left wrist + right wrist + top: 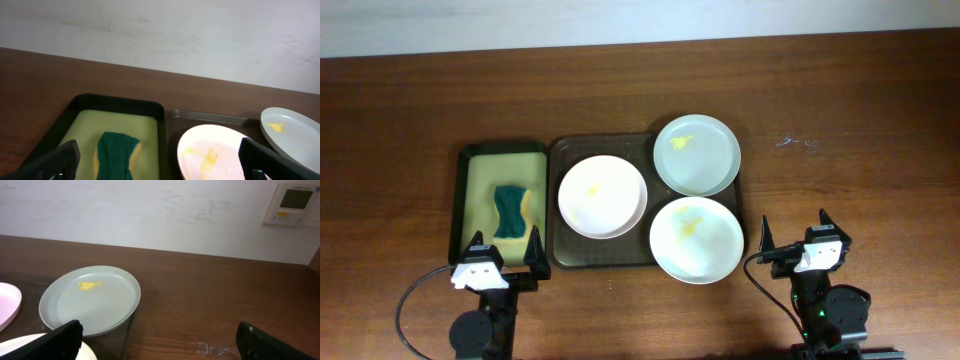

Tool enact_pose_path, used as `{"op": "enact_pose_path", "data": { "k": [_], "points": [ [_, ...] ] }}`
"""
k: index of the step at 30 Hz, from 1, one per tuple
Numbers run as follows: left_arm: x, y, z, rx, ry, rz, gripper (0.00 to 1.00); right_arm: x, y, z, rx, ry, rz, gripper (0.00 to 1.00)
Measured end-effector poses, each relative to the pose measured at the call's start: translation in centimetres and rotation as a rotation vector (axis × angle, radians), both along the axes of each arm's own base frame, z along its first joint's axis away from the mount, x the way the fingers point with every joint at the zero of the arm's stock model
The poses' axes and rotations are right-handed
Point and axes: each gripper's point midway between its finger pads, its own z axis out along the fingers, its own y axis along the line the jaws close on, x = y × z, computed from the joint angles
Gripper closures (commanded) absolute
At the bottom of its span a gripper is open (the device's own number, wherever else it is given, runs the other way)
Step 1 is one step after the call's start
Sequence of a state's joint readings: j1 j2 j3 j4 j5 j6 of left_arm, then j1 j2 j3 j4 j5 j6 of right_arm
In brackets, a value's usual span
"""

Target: Clean dirty plates on tray and stack at the side

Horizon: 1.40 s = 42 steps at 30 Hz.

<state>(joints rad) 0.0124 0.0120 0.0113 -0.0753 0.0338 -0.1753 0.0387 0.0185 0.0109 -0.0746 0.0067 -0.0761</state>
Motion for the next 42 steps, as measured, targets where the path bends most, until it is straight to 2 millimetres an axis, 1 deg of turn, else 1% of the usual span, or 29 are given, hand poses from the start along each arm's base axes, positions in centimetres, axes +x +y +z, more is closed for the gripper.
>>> {"op": "enact_pose_path", "data": {
  "k": [2, 3, 26, 28, 29, 31, 32, 33, 34, 35, 36, 37, 38, 39, 40, 41, 42],
  "points": [
    [0.0, -0.4, 0.0, 0.001, 0.000, -0.014, 0.01, 0.0, 0.0, 0.0, 0.000, 0.000, 0.000, 0.02],
    [-0.1, -1.4, 0.0, 0.000, 0.000, -0.055, 0.01, 0.0, 0.0, 0.0, 0.000, 0.000, 0.000, 0.02],
    [-0.1, -1.4, 0.0, 0.000, 0.000, -0.056, 0.01, 0.0, 0.0, 0.0, 0.000, -0.001, 0.000, 0.02],
    [-0.1, -1.4, 0.0, 0.000, 0.000, -0.056, 0.01, 0.1, 0.0, 2.4, 0.005, -0.099, 0.000, 0.02],
    [-0.1, -1.9, 0.1, -0.002, -0.005, -0.083, 0.01, 0.1, 0.0, 2.6, 0.005, -0.107, -0.001, 0.02],
    [-0.4, -3.8, 0.4, -0.010, -0.015, -0.199, 0.00, 0.1, 0.0, 1.8, 0.003, -0.073, 0.001, 0.02],
    [-0.9, -5.6, 0.6, -0.016, -0.023, -0.303, 0.01, 0.1, 0.3, 1.3, 0.004, -0.053, 0.016, 0.02],
    [-1.1, -6.2, 0.7, -0.018, -0.027, -0.339, 0.01, 0.0, 0.9, 0.4, 0.005, -0.016, 0.054, 0.02],
    [-1.4, -7.0, 0.8, -0.021, -0.030, -0.390, 0.01, -0.1, 1.7, 0.3, 0.009, -0.010, 0.098, 0.02],
    [-1.8, -7.9, 0.8, -0.024, -0.031, -0.446, 0.01, -0.3, 2.9, 0.7, 0.013, -0.026, 0.169, 0.02],
    [-2.0, -8.2, 0.9, -0.025, -0.031, -0.470, 0.01, -0.4, 3.3, 0.9, 0.015, -0.034, 0.194, 0.02],
    [-2.3, -8.5, 1.4, -0.026, -0.034, -0.489, 0.01, -0.4, 3.6, 1.8, 0.041, -0.067, 0.212, 0.02],
    [-2.7, -8.5, 3.0, -0.026, -0.037, -0.489, 0.01, -0.5, 3.9, 2.3, 0.090, -0.080, 0.229, 0.01],
    [-3.4, -8.0, 6.6, -0.020, -0.055, -0.464, 0.00, -0.7, 4.2, 3.1, 0.139, -0.077, 0.246, 0.02],
    [-4.3, -7.6, 9.4, -0.008, -0.037, -0.436, 0.01, -1.4, 4.4, 5.3, 0.187, -0.064, 0.257, 0.02],
    [-4.9, -6.8, 15.0, 0.038, -0.057, -0.393, 0.01, -2.1, 4.5, 9.0, 0.204, -0.111, 0.268, 0.02],
    [-5.2, -6.4, 16.3, 0.055, 0.022, -0.374, 0.01, -2.5, 4.5, 10.3, 0.221, -0.045, 0.263, 0.02]
  ]
}}
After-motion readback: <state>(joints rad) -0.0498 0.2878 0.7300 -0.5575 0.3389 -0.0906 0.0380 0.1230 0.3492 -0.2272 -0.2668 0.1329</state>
